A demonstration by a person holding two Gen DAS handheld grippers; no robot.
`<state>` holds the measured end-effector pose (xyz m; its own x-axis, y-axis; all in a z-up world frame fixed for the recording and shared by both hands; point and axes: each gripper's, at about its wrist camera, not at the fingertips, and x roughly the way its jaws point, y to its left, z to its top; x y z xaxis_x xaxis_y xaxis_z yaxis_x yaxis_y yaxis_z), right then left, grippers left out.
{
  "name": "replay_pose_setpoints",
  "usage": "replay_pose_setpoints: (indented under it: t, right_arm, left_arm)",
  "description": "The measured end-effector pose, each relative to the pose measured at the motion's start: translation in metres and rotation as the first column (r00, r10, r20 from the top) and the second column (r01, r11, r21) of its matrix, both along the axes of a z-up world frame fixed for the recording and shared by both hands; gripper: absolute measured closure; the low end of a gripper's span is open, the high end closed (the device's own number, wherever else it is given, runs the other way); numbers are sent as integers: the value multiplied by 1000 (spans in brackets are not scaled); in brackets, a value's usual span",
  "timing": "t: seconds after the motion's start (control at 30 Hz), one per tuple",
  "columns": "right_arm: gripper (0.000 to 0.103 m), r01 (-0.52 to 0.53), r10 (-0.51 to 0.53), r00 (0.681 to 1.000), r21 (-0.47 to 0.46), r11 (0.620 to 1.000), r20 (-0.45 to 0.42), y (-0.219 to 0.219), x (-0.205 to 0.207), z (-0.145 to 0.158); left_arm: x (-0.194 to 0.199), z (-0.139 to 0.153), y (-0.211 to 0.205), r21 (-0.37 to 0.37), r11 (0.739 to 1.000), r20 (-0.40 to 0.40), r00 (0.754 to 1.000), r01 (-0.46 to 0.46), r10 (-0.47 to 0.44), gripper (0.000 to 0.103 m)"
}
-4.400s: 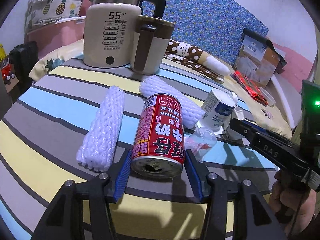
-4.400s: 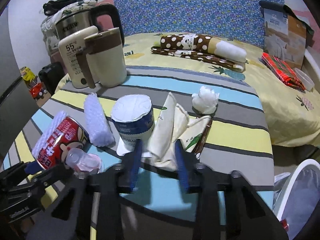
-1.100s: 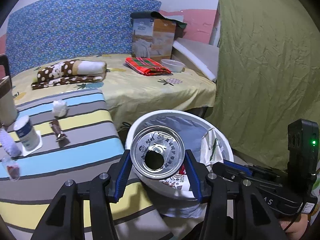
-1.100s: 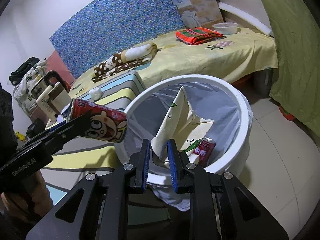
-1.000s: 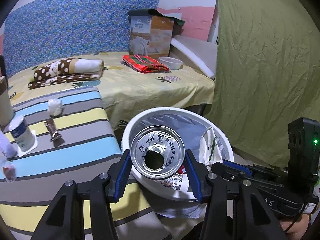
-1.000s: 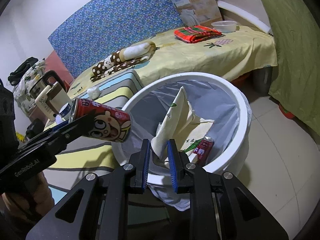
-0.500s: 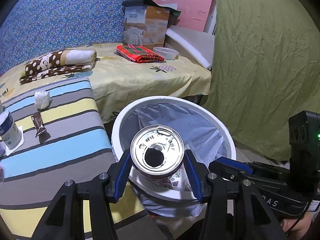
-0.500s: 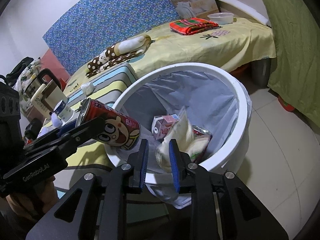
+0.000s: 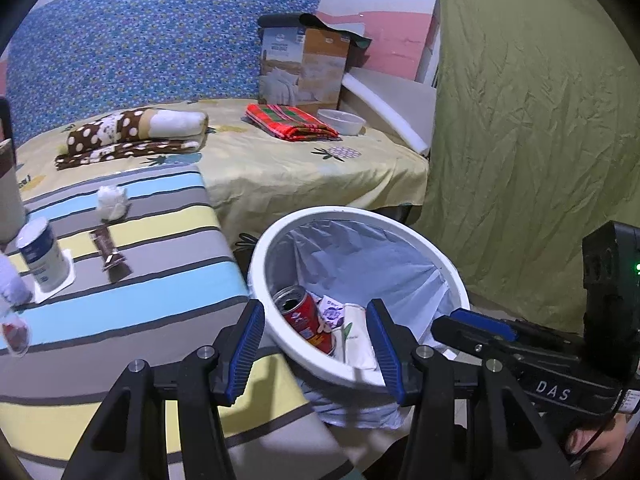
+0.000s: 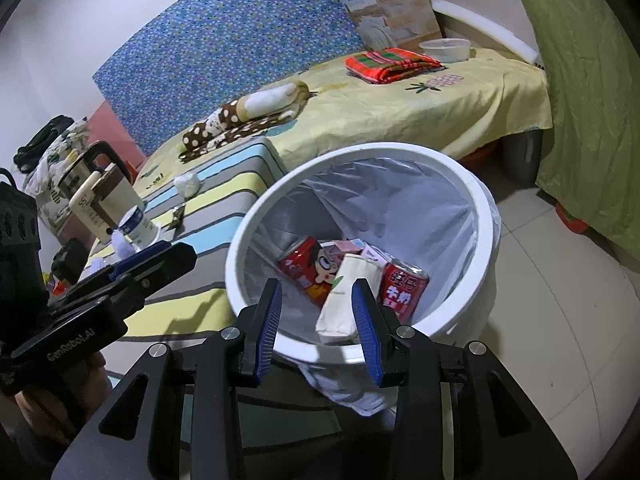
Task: Collect trash
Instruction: 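Withdraw both open tools from the bin back over the table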
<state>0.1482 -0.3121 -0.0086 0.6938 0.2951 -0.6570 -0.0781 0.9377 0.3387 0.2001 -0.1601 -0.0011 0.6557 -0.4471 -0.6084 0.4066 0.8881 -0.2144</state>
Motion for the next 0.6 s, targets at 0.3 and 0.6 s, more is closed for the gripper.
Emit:
replay_pose_setpoints:
  t: [0.3, 0.6]
  right_arm:
    - [64, -81, 81, 996, -4, 997, 34, 30, -9, 8]
    - [64, -157, 158, 985, -26, 987, 66, 61, -17, 17]
  left_arm:
    - [-25, 3, 33, 16, 997, 15, 997, -79, 79, 50]
    - [-48, 8, 70, 22, 987, 26, 987, -158, 157, 50]
